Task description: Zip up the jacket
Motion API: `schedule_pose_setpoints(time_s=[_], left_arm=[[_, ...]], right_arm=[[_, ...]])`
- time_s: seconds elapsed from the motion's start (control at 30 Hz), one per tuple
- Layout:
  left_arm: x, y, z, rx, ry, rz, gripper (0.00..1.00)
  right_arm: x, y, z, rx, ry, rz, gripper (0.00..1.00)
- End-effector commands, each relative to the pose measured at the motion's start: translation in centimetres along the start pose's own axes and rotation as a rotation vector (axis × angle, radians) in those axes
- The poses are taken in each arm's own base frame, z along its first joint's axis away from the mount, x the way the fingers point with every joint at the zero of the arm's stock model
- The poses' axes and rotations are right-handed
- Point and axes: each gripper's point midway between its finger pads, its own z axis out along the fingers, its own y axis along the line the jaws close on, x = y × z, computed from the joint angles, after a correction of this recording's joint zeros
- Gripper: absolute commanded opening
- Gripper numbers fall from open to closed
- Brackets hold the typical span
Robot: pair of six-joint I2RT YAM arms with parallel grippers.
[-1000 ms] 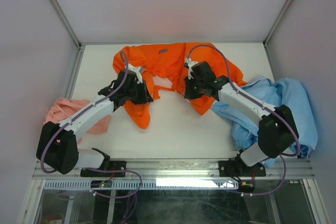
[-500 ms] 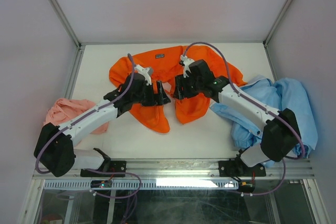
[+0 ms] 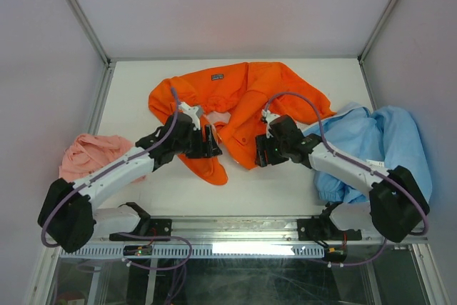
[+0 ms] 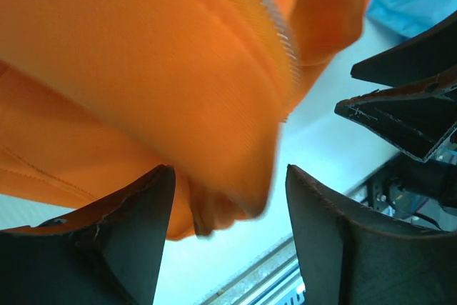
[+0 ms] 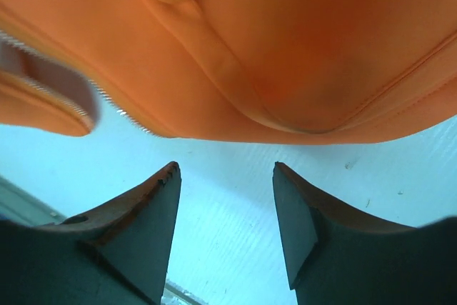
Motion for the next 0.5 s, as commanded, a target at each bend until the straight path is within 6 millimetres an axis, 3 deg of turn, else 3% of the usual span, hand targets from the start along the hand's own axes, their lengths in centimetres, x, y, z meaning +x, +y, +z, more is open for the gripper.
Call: schedule_pose_setpoints(time_s=[0.0,0.1,0.2,0.27,0.4,0.47], left_arm=[[-0.9,-0.2,3.0,0.025,-0.013,0.012,0.62],[-2.8,0.7,5.3,-0.037,-0.054,0.031,0.58],[-4.6,2.6,8.1,-0.145,-0.073,0.050,0.51],[-5.6,2.6,9.0,-0.156,-0.065,0.055,0.49],[-7.0,1.2,7.1,-0.120,-0.125,0.054,0.65],[-6.6,1.4,5.8,-0.126,-0.139,0.047,0.73]], right_arm=[[-2.4,-0.3,2.9,0.018,-0.084,0.020,0.55],[-3.8,-0.3,4.8,0.025,-0.111,0.018,0.53],[-6.5,-0.4,6.4,0.052,-0.160,0.017,0.52],[-8.3,-0.1,7.2,0.059,-0.185,0.012,0.52],[-11.7,-0.6,7.6,0.050,-0.268,0.052,0.54],[-12.6,-0.8,7.6,0.024,-0.267,0.070,0.54]])
